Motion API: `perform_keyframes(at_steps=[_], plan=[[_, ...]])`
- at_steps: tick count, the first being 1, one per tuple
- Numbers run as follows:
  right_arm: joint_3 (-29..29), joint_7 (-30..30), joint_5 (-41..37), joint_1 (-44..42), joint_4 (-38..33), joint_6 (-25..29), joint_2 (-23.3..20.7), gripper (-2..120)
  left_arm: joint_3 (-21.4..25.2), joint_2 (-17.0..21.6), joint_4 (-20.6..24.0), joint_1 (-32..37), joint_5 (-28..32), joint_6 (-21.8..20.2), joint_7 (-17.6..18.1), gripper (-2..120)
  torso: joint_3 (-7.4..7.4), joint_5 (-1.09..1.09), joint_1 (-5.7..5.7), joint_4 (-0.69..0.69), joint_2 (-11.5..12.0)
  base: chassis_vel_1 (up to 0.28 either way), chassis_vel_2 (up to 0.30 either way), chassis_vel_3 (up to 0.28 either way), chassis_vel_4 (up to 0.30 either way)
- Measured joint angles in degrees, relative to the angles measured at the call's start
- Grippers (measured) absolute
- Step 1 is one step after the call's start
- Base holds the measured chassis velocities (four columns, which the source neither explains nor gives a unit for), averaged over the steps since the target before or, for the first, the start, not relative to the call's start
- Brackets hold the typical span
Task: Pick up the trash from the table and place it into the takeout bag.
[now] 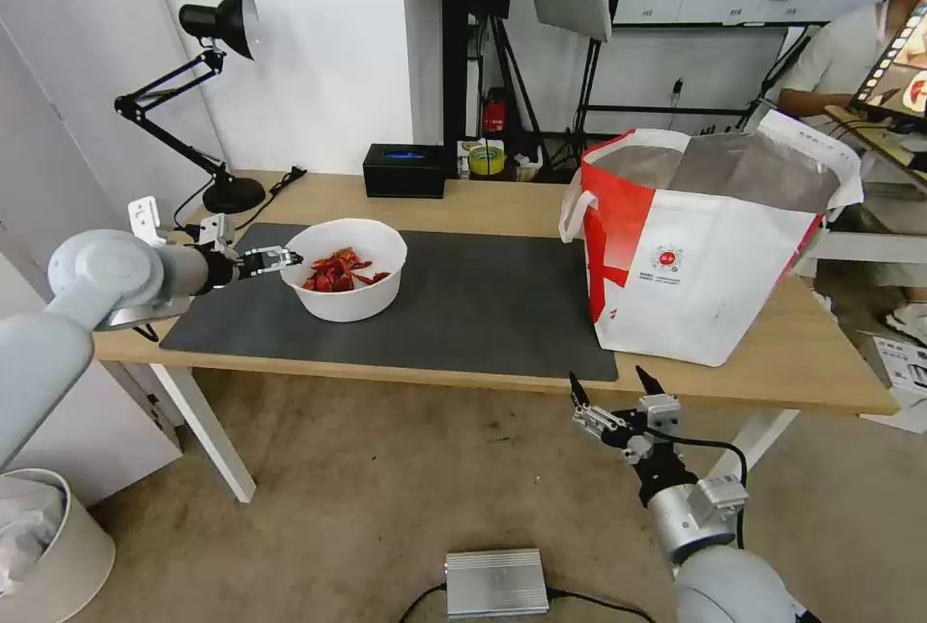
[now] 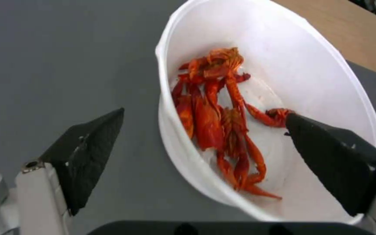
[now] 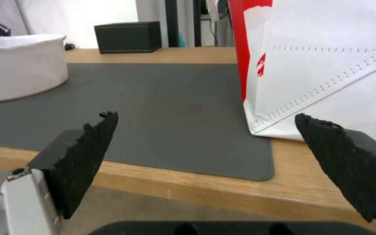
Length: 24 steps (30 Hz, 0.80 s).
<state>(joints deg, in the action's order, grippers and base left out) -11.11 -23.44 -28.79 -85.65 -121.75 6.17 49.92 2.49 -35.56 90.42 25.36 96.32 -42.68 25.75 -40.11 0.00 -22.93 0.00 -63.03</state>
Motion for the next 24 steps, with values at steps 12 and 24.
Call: perform_keyframes(at_steps=[12, 24], plan=[[0.00, 0.00, 0.00, 0.00, 0.00, 0.00, 0.00, 100, -5.94, -3.11, -5.47, -4.44, -2.92, 0.31, 0.33, 100, 0.00, 0.00, 0.01, 0.00, 0.00, 0.000, 0.000, 0.000, 0.000], [0.00, 0.00, 0.00, 0.00, 0.00, 0.00, 0.00, 100, -11.11, -5.45, -9.38, -8.64, -3.41, 0.46, 4.73, 83, 0.00, 0.00, 0.01, 0.00, 0.00, 0.000, 0.000, 0.000, 0.000]])
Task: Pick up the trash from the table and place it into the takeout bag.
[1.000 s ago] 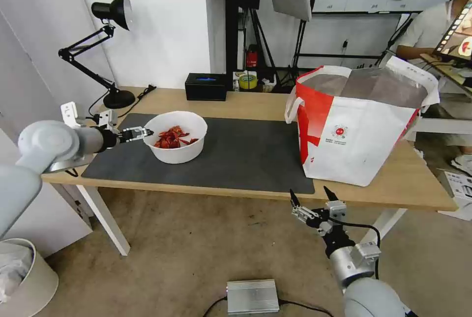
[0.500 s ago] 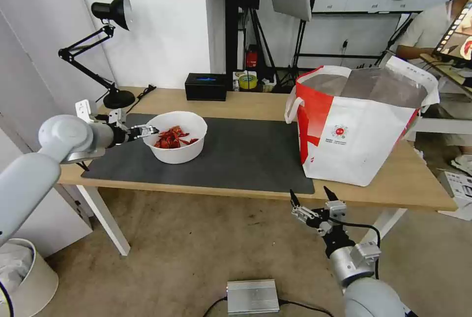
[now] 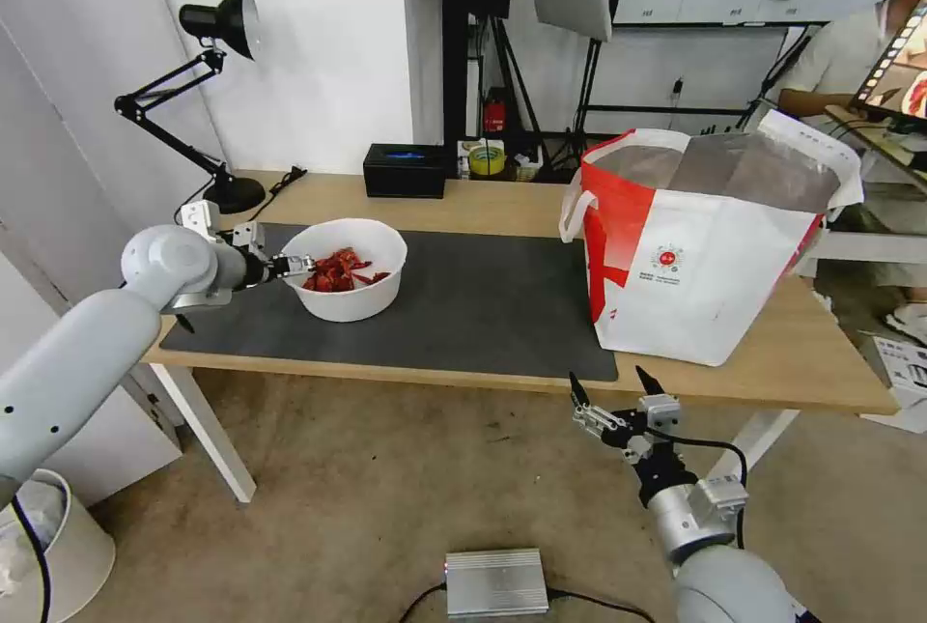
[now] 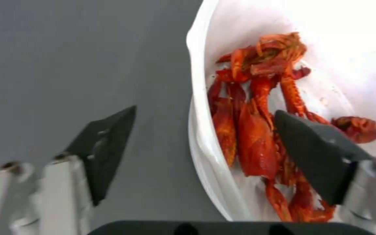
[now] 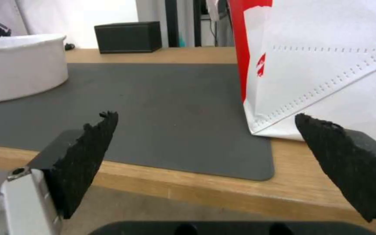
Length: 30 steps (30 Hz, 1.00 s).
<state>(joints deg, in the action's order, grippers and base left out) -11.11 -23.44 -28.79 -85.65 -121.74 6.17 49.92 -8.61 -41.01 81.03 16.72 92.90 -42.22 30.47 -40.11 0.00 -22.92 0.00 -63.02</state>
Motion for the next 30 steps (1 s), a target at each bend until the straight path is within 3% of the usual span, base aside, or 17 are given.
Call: perform_keyframes(at_steps=[13, 17, 19, 21, 22, 30], plan=[[0.00, 0.00, 0.00, 0.00, 0.00, 0.00, 0.00, 100, -2.12, -0.21, -1.84, -1.24, -0.13, 0.06, 0.43, 39, 0.00, 0.00, 0.00, 0.00, 0.00, 0.000, 0.000, 0.000, 0.000], [0.00, 0.00, 0.00, 0.00, 0.00, 0.00, 0.00, 100, -2.24, -0.22, -1.49, -1.24, -0.33, 0.07, 0.54, 26, 0.00, 0.00, 0.00, 0.00, 0.00, 0.000, 0.000, 0.000, 0.000], [0.00, 0.00, 0.00, 0.00, 0.00, 0.00, 0.00, 100, -2.24, -0.14, -0.83, -1.22, -0.33, 0.07, 0.68, 12, 0.00, 0.00, 0.00, 0.00, 0.00, 0.000, 0.000, 0.000, 0.000], [0.00, 0.00, 0.00, 0.00, 0.00, 0.00, 0.00, 100, -2.24, -0.07, -0.53, -1.18, -0.34, 0.07, 0.80, 10, 0.00, 0.00, 0.00, 0.00, 0.00, 0.000, 0.000, 0.000, 0.000], [0.00, 0.00, 0.00, 0.01, 0.00, 0.00, 0.00, 100, -2.19, 0.09, 0.12, -1.06, -0.31, 0.07, 1.07, 2, 0.00, 0.00, 0.00, 0.01, 0.00, 0.000, 0.000, 0.000, 0.000], [0.00, 0.00, 0.00, 0.00, 0.00, 0.00, 0.00, 100, -0.41, -0.03, 2.46, -1.69, 2.52, 1.98, 3.06, 0, 0.00, 0.00, 0.00, 0.00, 0.00, 0.000, 0.000, 0.000, 0.000]])
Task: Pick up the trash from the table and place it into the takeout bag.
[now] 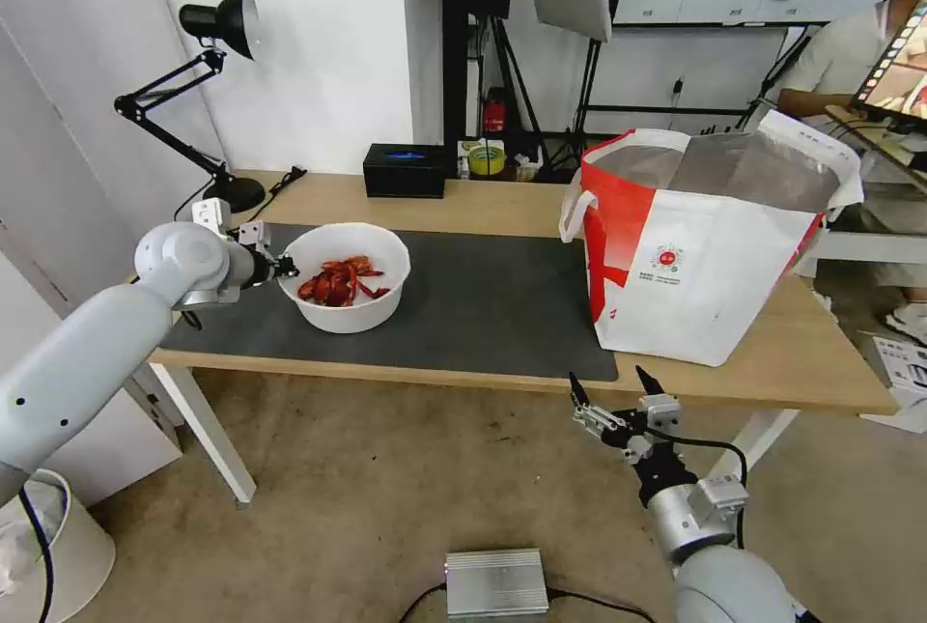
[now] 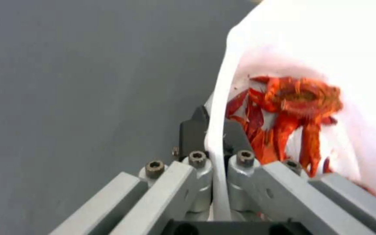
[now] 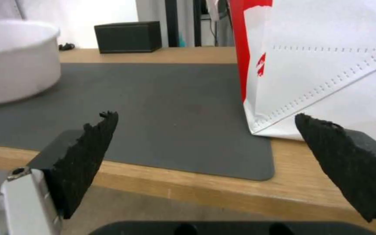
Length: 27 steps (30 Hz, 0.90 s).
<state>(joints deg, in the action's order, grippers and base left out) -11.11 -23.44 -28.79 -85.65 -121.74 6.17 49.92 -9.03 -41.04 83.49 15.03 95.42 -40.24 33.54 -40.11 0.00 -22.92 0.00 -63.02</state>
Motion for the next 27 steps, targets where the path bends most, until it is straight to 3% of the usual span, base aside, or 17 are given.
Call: perform_keyframes(at_steps=[12, 18, 27], plan=[[0.00, 0.00, 0.00, 0.00, 0.00, 0.00, 0.00, 100, 0.79, -0.39, 4.04, -5.43, 6.51, 1.36, 3.89, 0, 0.00, 0.00, 0.00, 0.00, 0.00, 0.000, 0.000, 0.000, 0.000], [0.00, 0.00, 0.00, 0.00, 0.00, 0.00, 0.00, 100, -0.28, -2.19, 5.62, -11.77, 10.34, 1.39, 5.87, 0, 0.00, 0.02, 0.00, -0.01, 0.00, 0.000, 0.000, 0.000, 0.000], [0.00, 0.00, 0.00, 0.00, 0.00, 0.00, 0.00, 100, -0.80, -4.36, 6.78, -13.14, 11.51, 1.39, 7.31, 0, 0.00, 0.00, 0.00, -0.01, 0.00, 0.000, 0.000, 0.000, 0.000]])
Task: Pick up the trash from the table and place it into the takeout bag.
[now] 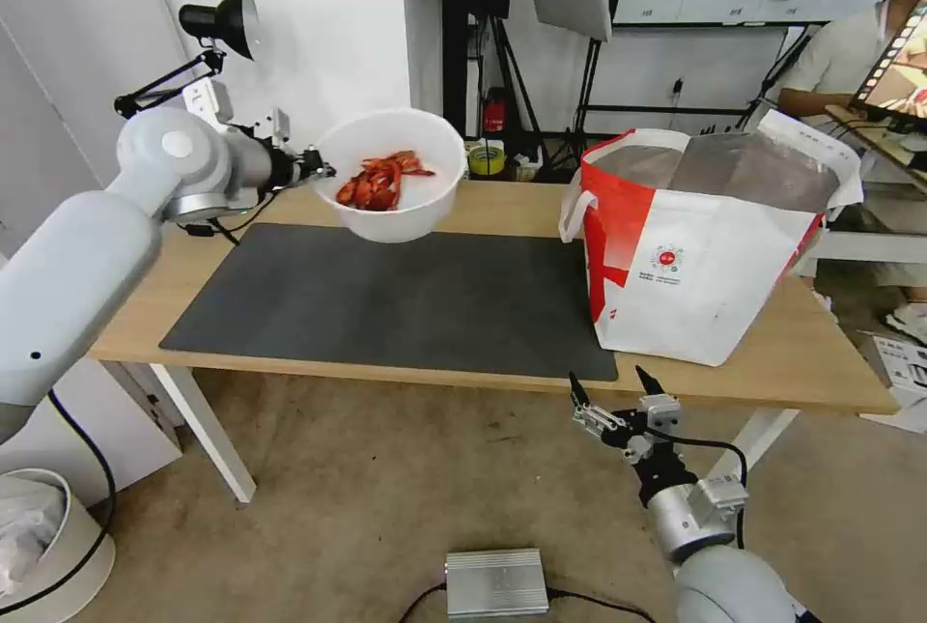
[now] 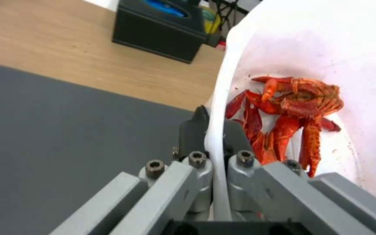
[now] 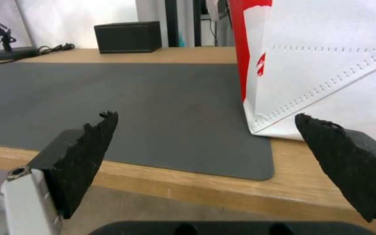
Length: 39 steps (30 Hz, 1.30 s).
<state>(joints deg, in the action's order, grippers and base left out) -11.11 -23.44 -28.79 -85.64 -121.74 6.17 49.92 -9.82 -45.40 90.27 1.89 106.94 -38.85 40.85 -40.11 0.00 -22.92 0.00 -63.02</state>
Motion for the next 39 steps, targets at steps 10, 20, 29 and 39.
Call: perform_keyframes(at_steps=[10, 20, 29, 39], plan=[[0.00, 0.00, 0.00, 0.00, 0.00, 0.00, 0.00, 100, -2.39, -4.84, -1.26, -4.53, 0.78, 0.21, 1.26, 0, 0.00, 0.00, 0.00, 0.01, 0.00, 0.000, 0.000, 0.000, 0.000], [0.00, 0.00, 0.00, 0.00, 0.00, 0.00, 0.00, 100, -4.18, -15.53, -6.78, -11.10, 1.20, 1.39, 3.75, 0, 0.00, 0.03, 0.00, -0.01, 0.00, 0.000, 0.000, 0.000, 0.000], [0.00, 0.00, 0.00, 0.00, 0.00, 0.00, 0.00, 100, -6.68, -22.74, -13.01, -16.11, 1.17, 2.23, 3.82, 0, 0.00, 0.02, 0.00, 0.00, 0.00, 0.000, 0.000, 0.000, 0.000], [0.00, 0.00, 0.00, 0.00, 0.00, 0.00, 0.00, 100, -8.18, -30.83, -17.74, -18.26, -0.77, 3.74, 4.31, 0, 0.00, 0.02, 0.00, -0.01, 0.00, 0.000, 0.000, 0.000, 0.000]])
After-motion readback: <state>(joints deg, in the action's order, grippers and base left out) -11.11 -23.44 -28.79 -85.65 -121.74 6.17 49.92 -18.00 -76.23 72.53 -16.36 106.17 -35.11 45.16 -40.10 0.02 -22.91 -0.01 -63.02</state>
